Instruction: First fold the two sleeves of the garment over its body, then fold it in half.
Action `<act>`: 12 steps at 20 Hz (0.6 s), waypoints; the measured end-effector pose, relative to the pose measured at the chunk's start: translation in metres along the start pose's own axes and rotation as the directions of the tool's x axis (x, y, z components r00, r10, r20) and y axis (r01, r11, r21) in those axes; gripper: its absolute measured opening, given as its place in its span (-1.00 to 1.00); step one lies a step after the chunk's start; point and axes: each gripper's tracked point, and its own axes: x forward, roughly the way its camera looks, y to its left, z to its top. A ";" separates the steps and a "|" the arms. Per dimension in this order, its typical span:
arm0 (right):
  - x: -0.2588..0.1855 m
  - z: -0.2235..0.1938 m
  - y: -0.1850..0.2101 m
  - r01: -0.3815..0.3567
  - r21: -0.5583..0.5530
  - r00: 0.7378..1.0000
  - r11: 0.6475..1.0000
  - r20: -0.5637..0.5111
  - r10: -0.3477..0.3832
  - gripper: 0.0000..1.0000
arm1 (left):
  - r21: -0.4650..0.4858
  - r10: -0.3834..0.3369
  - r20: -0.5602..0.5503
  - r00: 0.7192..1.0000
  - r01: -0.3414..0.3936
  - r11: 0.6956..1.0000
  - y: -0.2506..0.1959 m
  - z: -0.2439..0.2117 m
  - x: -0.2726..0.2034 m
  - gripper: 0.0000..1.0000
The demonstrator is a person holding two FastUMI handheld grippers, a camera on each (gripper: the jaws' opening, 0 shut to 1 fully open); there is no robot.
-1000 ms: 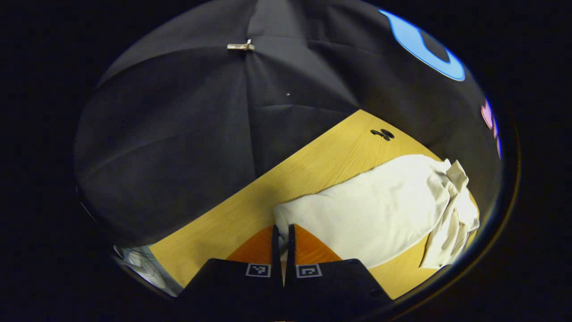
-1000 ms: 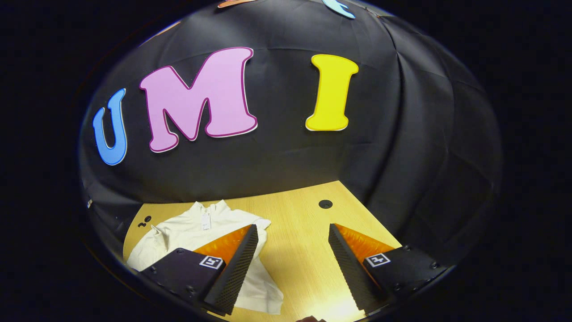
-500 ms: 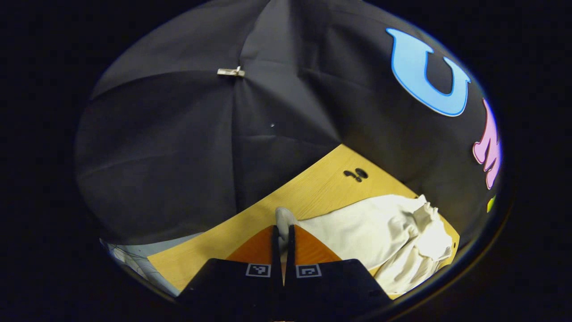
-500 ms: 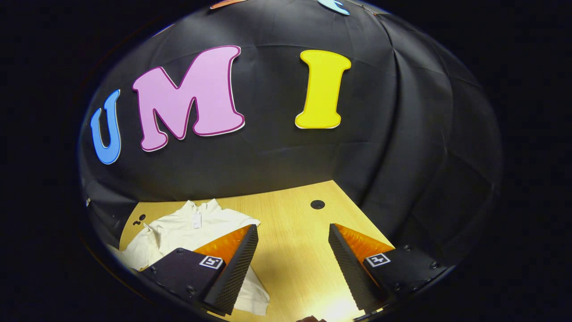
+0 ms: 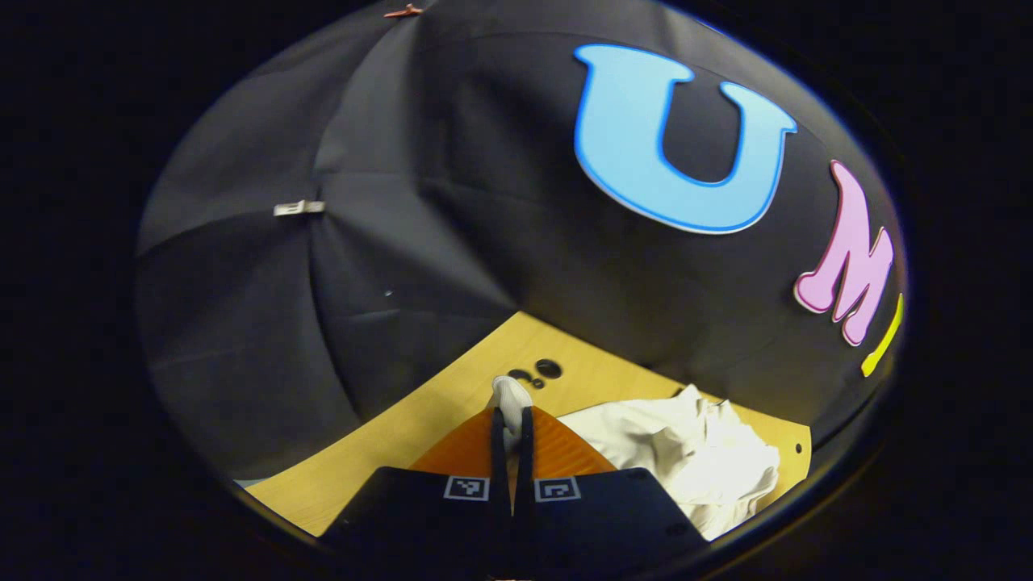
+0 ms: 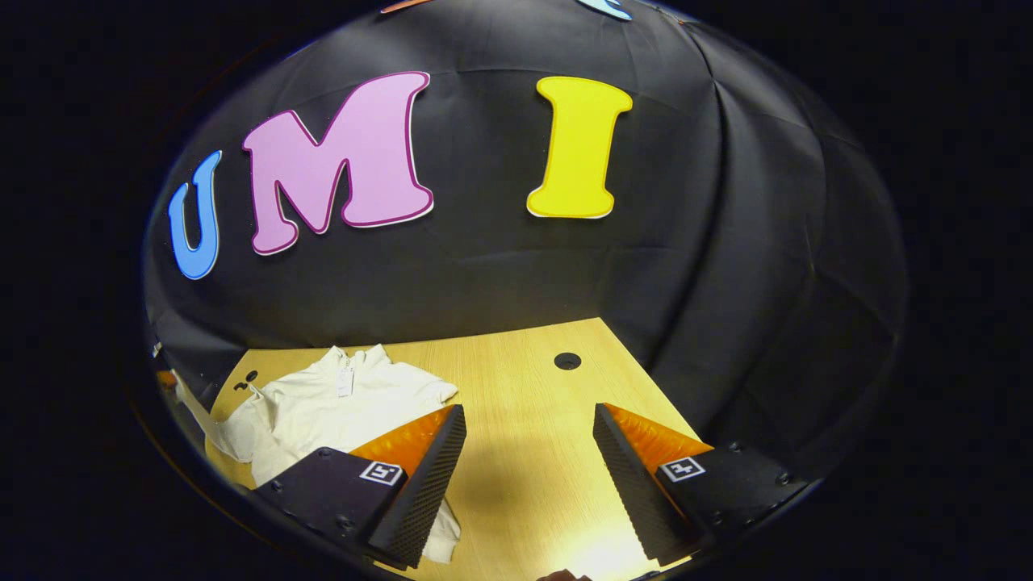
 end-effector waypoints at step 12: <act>0.017 -0.015 -0.050 0.000 0.068 1.000 0.998 -0.029 0.002 0.96 | 0.214 -0.386 -0.024 0.922 0.382 0.899 -0.304 -0.014 0.007 -0.88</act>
